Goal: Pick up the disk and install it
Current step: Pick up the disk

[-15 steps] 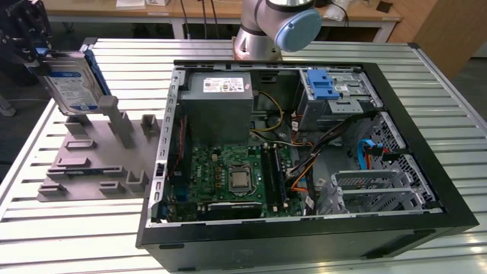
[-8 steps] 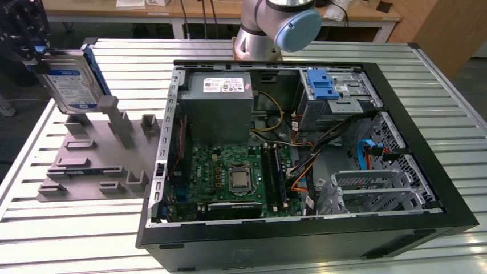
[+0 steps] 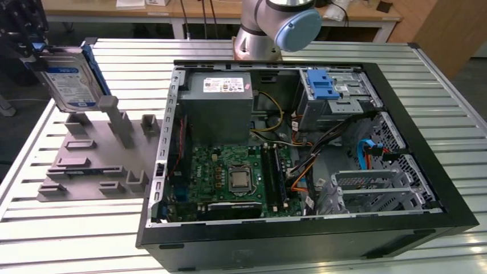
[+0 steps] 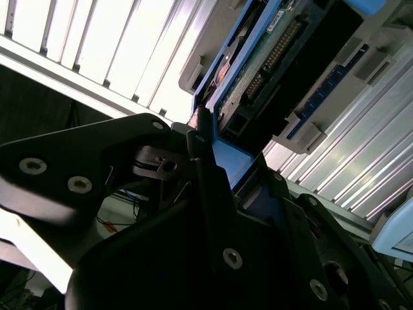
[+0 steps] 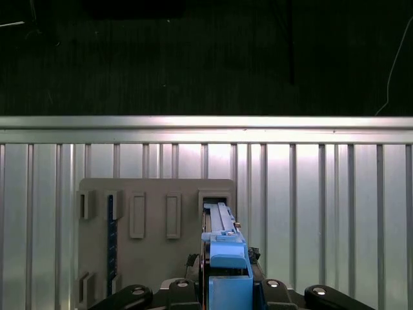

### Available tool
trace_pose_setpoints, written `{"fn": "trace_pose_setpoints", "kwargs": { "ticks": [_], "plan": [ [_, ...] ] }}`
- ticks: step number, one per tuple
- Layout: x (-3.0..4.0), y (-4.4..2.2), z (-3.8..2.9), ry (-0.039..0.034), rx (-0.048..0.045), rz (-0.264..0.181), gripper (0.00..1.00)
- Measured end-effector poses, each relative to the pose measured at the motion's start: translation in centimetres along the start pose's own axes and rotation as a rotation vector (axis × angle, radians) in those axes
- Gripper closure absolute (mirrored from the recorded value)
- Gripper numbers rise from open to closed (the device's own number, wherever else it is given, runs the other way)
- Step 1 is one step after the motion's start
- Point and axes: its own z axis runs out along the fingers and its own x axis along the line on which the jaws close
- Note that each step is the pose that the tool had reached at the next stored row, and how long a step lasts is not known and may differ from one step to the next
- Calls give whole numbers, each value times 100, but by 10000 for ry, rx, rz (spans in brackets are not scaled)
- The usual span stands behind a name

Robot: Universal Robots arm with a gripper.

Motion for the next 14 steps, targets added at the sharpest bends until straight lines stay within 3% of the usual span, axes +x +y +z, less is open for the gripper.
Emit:
{"fn": "trace_pose_setpoints", "kwargs": {
  "ticks": [14],
  "plan": [
    [0, 1, -52, 0, 0, 0, 64]
  ]
}}
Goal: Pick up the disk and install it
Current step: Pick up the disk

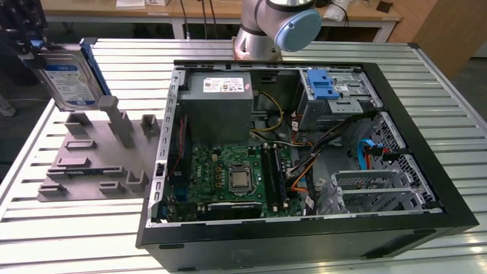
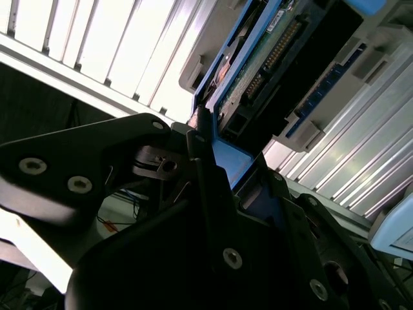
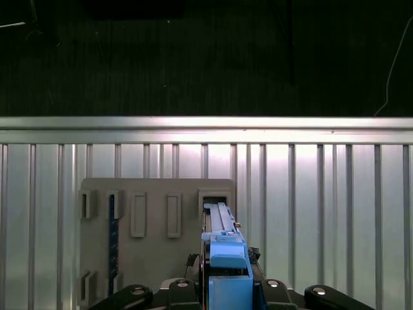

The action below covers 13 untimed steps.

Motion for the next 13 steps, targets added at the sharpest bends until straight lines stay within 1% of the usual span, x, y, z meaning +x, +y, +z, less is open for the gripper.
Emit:
{"fn": "trace_pose_setpoints", "kwargs": {
  "ticks": [10, 13],
  "plan": [
    [0, 1, -61, 0, 0, 0, 64],
    [0, 1, -68, -1, 2, 0, 64]
  ]
}}
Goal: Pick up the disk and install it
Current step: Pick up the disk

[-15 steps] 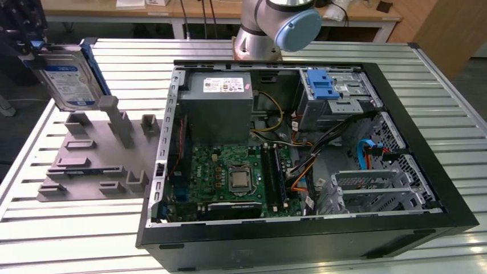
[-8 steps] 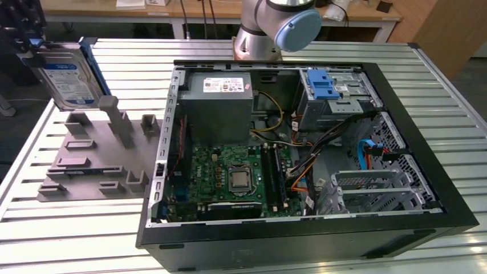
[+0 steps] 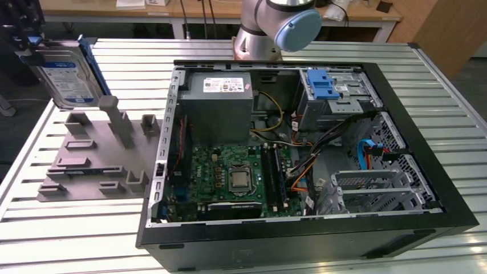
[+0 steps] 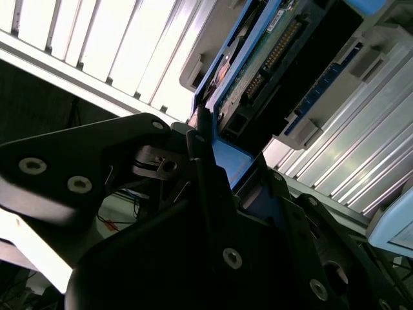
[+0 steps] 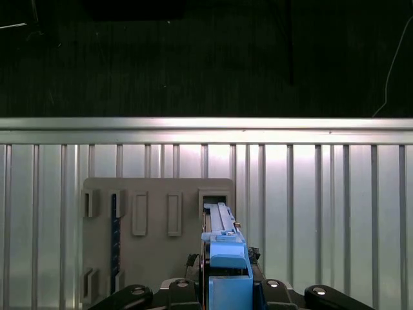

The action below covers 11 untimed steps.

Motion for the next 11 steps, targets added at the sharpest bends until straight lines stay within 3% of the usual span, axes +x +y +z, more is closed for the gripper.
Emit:
{"fn": "trace_pose_setpoints", "kwargs": {
  "ticks": [11],
  "plan": [
    [0, 0, -28, 2, -5, 0, 64]
  ]
}}
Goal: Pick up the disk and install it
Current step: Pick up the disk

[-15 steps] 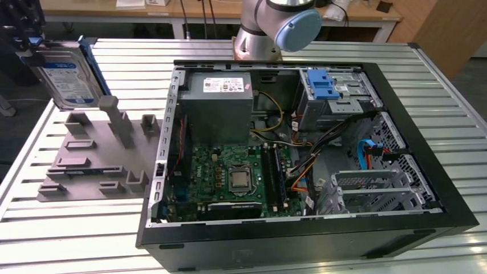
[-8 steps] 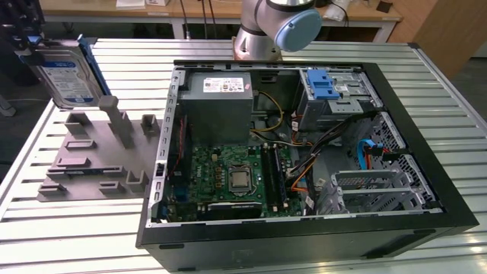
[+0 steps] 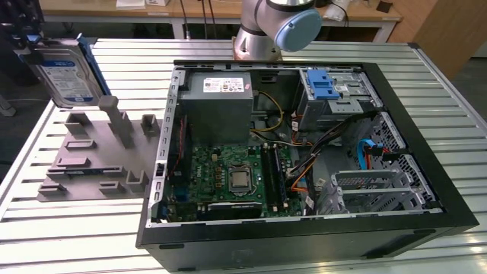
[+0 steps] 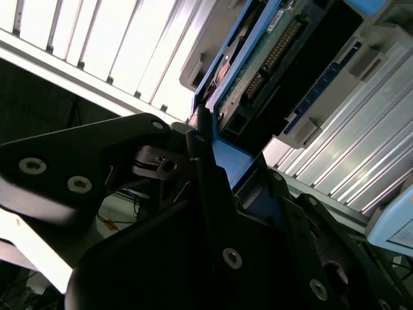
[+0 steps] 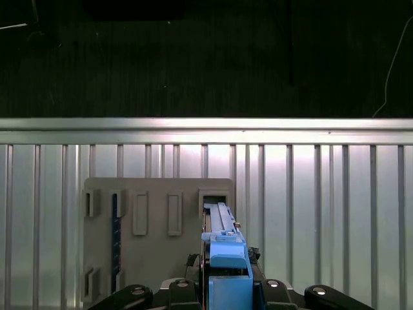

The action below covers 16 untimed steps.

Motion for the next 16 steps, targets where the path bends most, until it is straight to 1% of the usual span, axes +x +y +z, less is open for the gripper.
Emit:
{"fn": "trace_pose_setpoints", "kwargs": {
  "ticks": [16],
  "plan": [
    [0, 1, -102, -1, 2, 0, 64]
  ]
}}
